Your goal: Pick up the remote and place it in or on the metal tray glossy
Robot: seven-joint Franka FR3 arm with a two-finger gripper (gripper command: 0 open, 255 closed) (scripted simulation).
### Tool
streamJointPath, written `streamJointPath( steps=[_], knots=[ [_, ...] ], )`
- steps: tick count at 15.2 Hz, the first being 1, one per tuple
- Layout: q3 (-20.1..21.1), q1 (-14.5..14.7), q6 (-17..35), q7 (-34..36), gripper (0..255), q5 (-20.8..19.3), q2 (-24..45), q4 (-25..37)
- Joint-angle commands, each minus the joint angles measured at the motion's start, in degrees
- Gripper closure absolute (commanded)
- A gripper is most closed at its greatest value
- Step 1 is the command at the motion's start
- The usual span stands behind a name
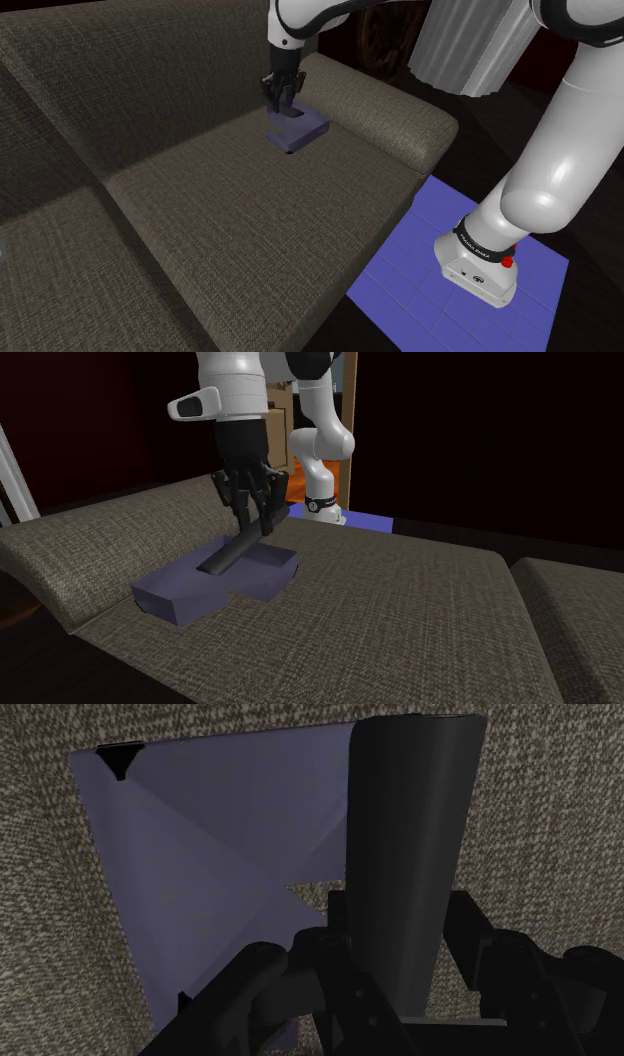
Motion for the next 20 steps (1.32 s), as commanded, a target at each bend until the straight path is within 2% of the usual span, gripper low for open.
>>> streamJointPath(
  steps=[1, 3, 14, 20],
  knots=[
    [-1.0, -1.7, -0.3, -2.8, 255, 0.3, 0.1, 0.4],
    [-2.0, -3.3, -0.7, -5.6, 255, 0.5, 0.6, 1.0],
    [-2.2, -3.1, 6.9, -5.5, 255, -0.2, 3.6, -3.6],
    [-2.2, -3.1, 7.1, -5.5, 255, -0.3, 3.8, -3.7]
  ],
)
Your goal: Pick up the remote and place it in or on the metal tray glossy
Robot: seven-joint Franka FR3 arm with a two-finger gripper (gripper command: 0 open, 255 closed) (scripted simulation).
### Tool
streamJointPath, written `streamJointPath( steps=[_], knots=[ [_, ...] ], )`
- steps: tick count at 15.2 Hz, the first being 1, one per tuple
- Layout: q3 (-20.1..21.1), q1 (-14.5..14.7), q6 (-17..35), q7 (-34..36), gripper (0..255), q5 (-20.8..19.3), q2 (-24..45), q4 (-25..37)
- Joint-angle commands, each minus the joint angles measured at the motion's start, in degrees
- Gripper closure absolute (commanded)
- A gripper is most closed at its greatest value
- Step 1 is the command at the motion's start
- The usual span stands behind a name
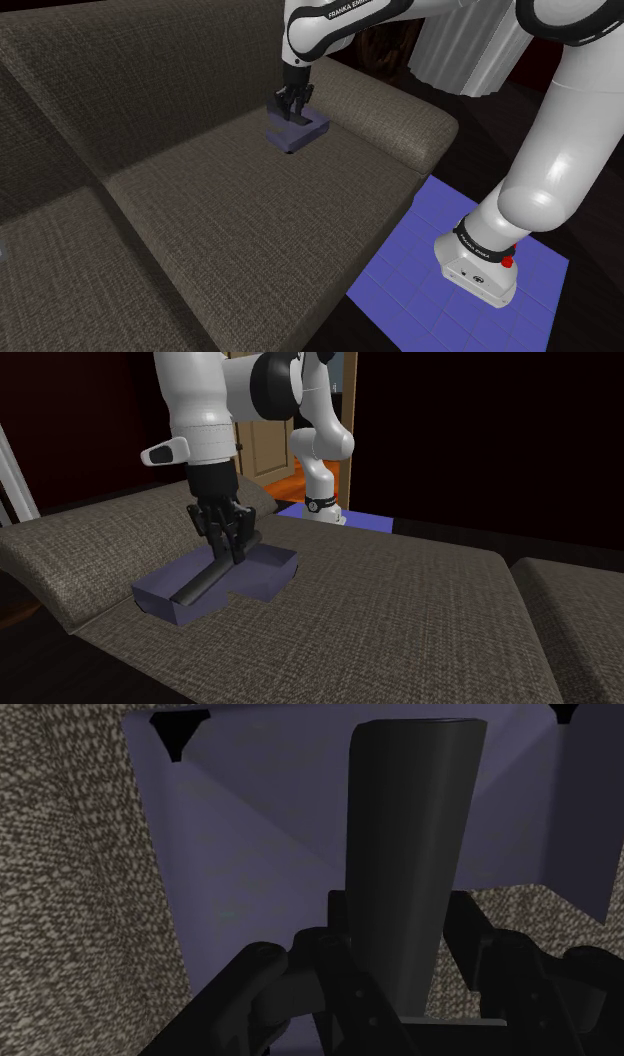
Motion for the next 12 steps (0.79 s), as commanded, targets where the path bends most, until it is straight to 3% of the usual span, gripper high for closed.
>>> streamJointPath(
  steps=[1, 2, 3, 8, 12],
  knots=[
    [0.0, 0.0, 0.0, 0.0, 255, 0.0, 0.0, 0.0],
    [0.0, 0.0, 0.0, 0.0, 255, 0.0, 0.0, 0.0],
    [0.0, 0.0, 0.0, 0.0, 0, 0.0, 0.0, 0.0],
    [0.0, 0.0, 0.0, 0.0, 0, 0.0, 0.0, 0.0],
    [0.1, -0.5, -6.4, -0.5, 0, 0.7, -2.9, 3.6]
  ],
)
